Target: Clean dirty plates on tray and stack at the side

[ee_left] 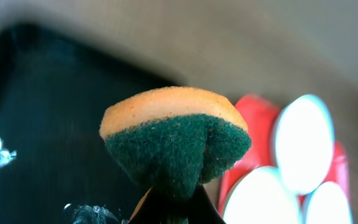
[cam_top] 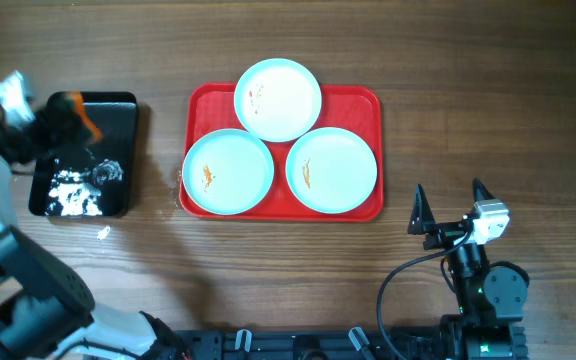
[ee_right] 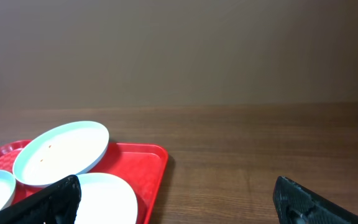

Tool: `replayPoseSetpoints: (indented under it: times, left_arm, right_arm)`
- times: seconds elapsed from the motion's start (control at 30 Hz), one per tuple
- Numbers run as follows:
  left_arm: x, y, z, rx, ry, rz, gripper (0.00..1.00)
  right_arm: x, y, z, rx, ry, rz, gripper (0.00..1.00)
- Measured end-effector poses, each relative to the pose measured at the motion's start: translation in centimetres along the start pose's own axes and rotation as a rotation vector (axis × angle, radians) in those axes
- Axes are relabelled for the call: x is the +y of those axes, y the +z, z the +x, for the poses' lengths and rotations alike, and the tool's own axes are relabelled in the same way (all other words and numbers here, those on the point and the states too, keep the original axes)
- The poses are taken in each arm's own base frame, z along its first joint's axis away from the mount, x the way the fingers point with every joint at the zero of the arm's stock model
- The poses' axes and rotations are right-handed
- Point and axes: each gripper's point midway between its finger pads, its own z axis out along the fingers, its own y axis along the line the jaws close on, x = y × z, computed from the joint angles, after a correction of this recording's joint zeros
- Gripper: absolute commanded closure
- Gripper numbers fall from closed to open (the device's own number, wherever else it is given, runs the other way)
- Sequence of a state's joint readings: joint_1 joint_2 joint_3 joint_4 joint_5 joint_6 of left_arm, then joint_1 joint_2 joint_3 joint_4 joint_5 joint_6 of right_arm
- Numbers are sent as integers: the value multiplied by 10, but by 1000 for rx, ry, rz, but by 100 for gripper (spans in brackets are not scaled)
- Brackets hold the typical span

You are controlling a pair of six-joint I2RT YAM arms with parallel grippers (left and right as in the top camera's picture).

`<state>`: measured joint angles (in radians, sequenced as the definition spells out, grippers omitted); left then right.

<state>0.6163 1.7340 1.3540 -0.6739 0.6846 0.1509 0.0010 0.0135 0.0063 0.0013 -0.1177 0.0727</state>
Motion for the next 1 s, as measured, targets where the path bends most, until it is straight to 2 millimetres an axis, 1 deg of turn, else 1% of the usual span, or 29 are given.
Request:
replayPoseSetpoints:
  times: [0.03,0.07,0.1,0.13,0.17,0.2,0.23,0.27,0.3,0.33,0.4,0.43,0.47,0.5,0.53,0.57,0.6,0.63,0.67,0.7,0.77,0.8,0.83,0.9,0.93,0.97,1.0]
  left_arm:
    - [-20,-23,-30,-85,54,12,96]
    - [-42,-50,-55,-170,117,19,96]
    - [-68,-79,-75,-253,185,31,96]
    - [-86,-95,-80,-287,218,40,96]
    - [-102,-105,-76,-285,227,60,96]
    - [-110,-105,-67,-257,217,73,96]
    - [-111,-101,-62,-234,205,77,96]
    - [-105,-92,-54,-198,180,49,96]
    - [-89,-79,-40,-136,134,-11,96]
    - [-62,-64,-20,-62,75,-108,96]
    - [-31,-51,1,10,25,-206,96]
    - [-25,-48,5,19,16,-223,96]
    - [-29,-46,-1,-4,26,-194,96]
    - [-43,-47,-14,-55,52,-123,96]
    - [-56,-49,-23,-93,65,-63,96]
    - [-82,-56,-41,-170,84,60,96]
    - [-106,-63,-51,-209,82,160,96]
    - [-124,-68,-52,-212,63,235,96]
    - [-147,-70,-46,-177,19,317,96]
    - [-157,-69,-40,-145,-9,347,96]
    - [-189,-58,-10,-1,-92,427,96]
    - [-198,-54,0,47,-110,441,96]
    - [-212,-48,19,126,-133,451,96]
    - [-227,-36,46,217,-125,414,96]
    - [-232,-30,57,251,-115,383,96]
    - [-235,-21,73,292,-88,313,96]
    - [-235,-16,81,312,-76,277,96]
  right_arm:
    - [0,0,0,0,0,0,0]
    - [0,0,0,0,0,0,0]
    - [0,0,0,0,0,0,0]
    - [0,0,0,0,0,0,0]
    - [0,0,0,0,0,0,0]
    - [0,0,0,0,0,0,0]
    - [0,0,0,0,0,0,0]
    - [0,0,0,0,0,0,0]
    - [0,0,0,0,0,0,0]
    - [0,0,0,0,0,0,0]
    - [0,0,0,0,0,0,0]
    - [0,0,0,0,0,0,0]
    - [0,0,0,0,0,0,0]
    - [0,0,0,0,0,0,0]
    - [0,0,0,0,0,0,0]
    - [0,0,0,0,0,0,0]
    - [0,0,0,0,0,0,0]
    - [0,0,0,0,0,0,0]
    - [0,0,0,0,0,0,0]
    - [0,0,0,0,0,0,0]
    - [0,0,0,0,0,0,0]
    - [0,0,0,0,0,0,0]
    - [0,0,0,0,0,0,0]
    - [0,0,0,0,0,0,0]
    - [0,0,0,0,0,0,0]
    - [0,0,0,0,0,0,0]
    - [0,0,0,0,0,0,0]
